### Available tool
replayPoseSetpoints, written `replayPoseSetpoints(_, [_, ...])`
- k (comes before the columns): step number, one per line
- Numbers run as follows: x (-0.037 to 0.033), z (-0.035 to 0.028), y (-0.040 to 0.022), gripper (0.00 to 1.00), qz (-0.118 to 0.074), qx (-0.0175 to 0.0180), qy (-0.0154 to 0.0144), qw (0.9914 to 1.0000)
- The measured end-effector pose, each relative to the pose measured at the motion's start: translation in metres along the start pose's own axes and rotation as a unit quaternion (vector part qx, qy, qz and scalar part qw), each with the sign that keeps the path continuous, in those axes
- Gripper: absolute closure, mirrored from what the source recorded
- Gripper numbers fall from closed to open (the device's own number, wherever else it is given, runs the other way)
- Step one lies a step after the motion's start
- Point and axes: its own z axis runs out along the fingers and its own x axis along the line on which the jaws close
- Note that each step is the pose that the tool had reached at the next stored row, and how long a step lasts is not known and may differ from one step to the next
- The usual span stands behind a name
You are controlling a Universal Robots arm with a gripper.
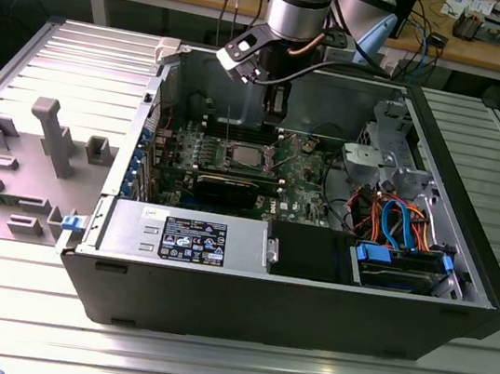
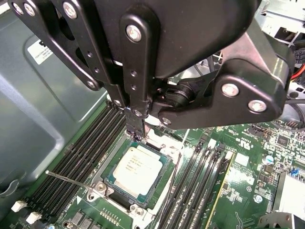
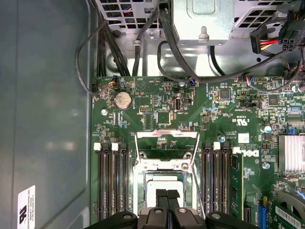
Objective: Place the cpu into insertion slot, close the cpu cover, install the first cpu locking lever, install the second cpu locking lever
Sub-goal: 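Close the cpu cover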
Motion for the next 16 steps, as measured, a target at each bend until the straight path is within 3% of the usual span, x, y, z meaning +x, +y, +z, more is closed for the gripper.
replayPoseSetpoints(16, [0.0,0.0001,0.0037,0.89,0.0,0.0,0.0,1.0])
